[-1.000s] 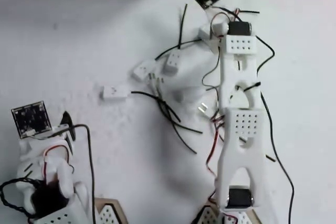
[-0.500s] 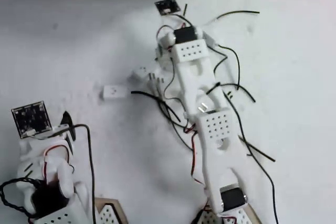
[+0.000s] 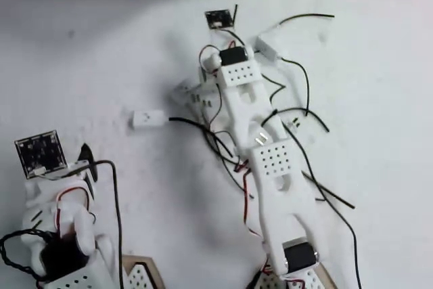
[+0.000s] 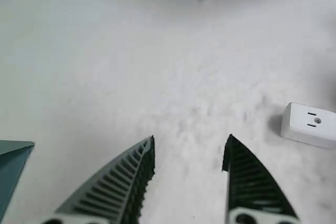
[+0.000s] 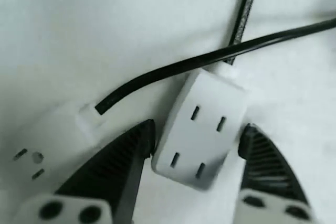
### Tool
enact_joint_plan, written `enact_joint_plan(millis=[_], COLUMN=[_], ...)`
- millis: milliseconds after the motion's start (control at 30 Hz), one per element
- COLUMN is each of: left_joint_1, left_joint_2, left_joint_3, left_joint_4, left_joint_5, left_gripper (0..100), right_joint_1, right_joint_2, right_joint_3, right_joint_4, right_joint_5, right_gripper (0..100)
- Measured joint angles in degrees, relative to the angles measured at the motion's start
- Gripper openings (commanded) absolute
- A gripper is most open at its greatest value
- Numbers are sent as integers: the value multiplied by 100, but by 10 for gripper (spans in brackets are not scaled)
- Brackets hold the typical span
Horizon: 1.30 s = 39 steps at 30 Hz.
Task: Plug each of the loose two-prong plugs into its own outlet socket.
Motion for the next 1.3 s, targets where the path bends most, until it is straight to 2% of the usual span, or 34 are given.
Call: enact_joint_plan(millis=[100, 200, 333, 733, 1033, 1300], left_joint_1=[0, 0, 0, 0, 0, 0], left_joint_2=[0, 0, 0, 0, 0, 0], left_joint_3=[0, 0, 0, 0, 0, 0], left_joint_4=[0, 0, 0, 0, 0, 0], left_joint_5=[0, 0, 0, 0, 0, 0], left_gripper=[222, 222, 222, 222, 222, 222], right_joint_1=[26, 26, 26, -105, -185, -105], right_joint_2=[0, 0, 0, -185, -387, -1776], right_joint_3=[-26, -26, -114, -1503, -1688, -1688], right_joint_4=[0, 0, 105, 1916, 2040, 2040], right_joint_5=[53, 413, 510, 580, 580, 677], right_gripper=[15, 17, 18, 18, 17, 17])
